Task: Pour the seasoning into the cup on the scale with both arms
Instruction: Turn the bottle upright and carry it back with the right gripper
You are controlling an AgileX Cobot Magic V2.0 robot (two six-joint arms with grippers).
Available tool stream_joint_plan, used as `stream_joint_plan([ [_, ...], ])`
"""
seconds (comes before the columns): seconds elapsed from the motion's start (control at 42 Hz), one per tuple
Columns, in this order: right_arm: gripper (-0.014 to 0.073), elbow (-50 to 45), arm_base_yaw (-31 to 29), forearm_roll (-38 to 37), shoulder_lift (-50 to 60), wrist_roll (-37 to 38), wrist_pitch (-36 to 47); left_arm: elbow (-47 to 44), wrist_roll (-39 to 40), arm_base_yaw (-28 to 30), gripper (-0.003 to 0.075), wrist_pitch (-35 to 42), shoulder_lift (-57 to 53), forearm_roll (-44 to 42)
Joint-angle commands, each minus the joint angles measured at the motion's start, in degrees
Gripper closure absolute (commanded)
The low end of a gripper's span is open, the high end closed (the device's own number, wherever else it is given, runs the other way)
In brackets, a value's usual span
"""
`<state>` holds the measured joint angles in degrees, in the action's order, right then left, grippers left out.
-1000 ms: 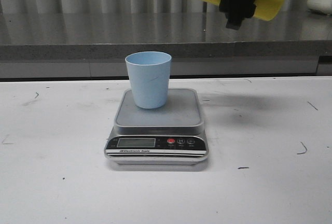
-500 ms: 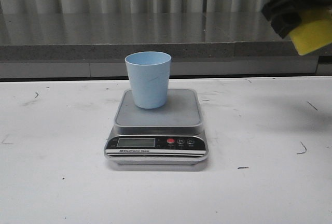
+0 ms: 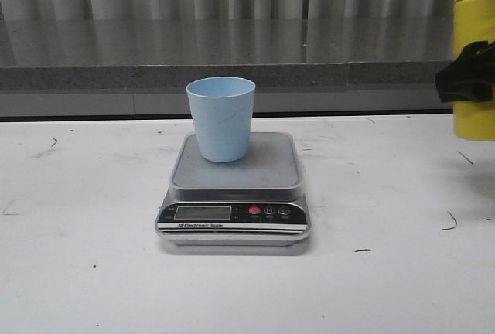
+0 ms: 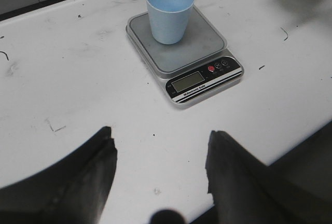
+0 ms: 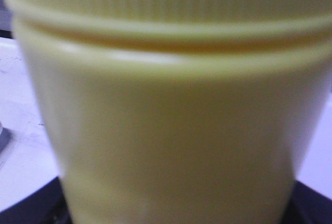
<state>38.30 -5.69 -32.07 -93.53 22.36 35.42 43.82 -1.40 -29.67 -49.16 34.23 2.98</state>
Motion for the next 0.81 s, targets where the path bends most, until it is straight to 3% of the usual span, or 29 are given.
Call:
stream_joint_plan([
  [0.0,0.0304,0.8,-0.2,3.5,-0.6,-5.4,12.8,1.5,0.2,-0.4,0.0334,3.9,0.1,0.6],
  [0.429,0.0304,1.3,-0.2,7.6,-15.7,-10.7,36.2,1.5,0.2,-0.4,0.0334,3.9,0.1,0.6],
  [0.619,0.0298,2.9,-0.2,7.7,-19.7,-15.6,38.0,1.5,0.2,-0.4,0.0334,3.9,0.1,0.6],
  [0.69,0.0255,3.4,-0.2,7.7,-20.5,-15.7,37.9,1.5,0.2,-0.4,0.0334,3.9,0.1,0.6],
  [0.786,0.0131,3.4,-0.2,7.7,-20.7,-15.7,38.0,1.5,0.2,-0.4,0.0334,3.9,0.1,0.6],
])
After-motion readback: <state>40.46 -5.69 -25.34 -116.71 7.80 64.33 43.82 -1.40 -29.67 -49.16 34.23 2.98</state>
